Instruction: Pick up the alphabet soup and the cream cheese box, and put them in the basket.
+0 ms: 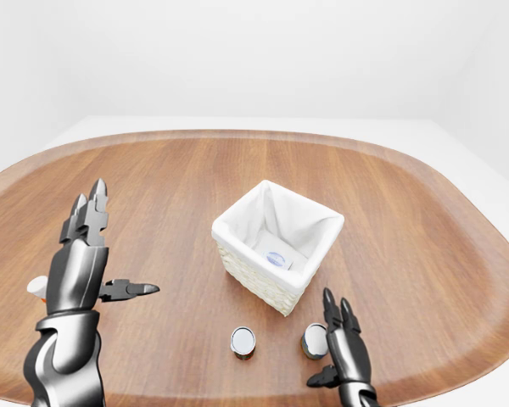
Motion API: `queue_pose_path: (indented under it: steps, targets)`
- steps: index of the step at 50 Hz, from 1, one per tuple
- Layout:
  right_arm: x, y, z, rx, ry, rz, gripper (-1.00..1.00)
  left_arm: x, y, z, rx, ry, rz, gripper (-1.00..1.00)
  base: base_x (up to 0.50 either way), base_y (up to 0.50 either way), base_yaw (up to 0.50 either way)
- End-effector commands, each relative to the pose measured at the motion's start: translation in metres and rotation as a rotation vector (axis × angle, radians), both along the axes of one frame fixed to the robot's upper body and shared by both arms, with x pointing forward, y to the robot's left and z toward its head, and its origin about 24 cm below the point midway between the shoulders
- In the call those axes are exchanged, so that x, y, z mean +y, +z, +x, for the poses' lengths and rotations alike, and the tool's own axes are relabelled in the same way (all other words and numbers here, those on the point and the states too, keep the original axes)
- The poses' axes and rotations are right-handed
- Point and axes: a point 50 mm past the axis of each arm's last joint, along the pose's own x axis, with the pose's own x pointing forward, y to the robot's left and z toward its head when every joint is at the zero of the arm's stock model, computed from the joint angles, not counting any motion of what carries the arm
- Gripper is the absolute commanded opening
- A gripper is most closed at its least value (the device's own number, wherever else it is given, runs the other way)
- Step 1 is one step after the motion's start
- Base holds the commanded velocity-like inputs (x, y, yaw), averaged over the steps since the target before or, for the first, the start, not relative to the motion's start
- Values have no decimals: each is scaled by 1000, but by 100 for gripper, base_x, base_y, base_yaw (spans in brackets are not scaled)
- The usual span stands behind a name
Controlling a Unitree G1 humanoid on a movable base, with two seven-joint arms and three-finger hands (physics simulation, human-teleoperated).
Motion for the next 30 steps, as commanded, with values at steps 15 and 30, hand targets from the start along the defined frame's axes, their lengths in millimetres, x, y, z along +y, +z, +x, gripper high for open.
queue_pose_path:
  steps: [15,30]
  targets:
    - [2,-14,17,35,-3,-21,100,1,-1,0,-7,0,-17,100,0,0,0]
    - [2,-19,17,61,11,-42,100,0,2,-1,-13,-9,-13,100,0,0,0]
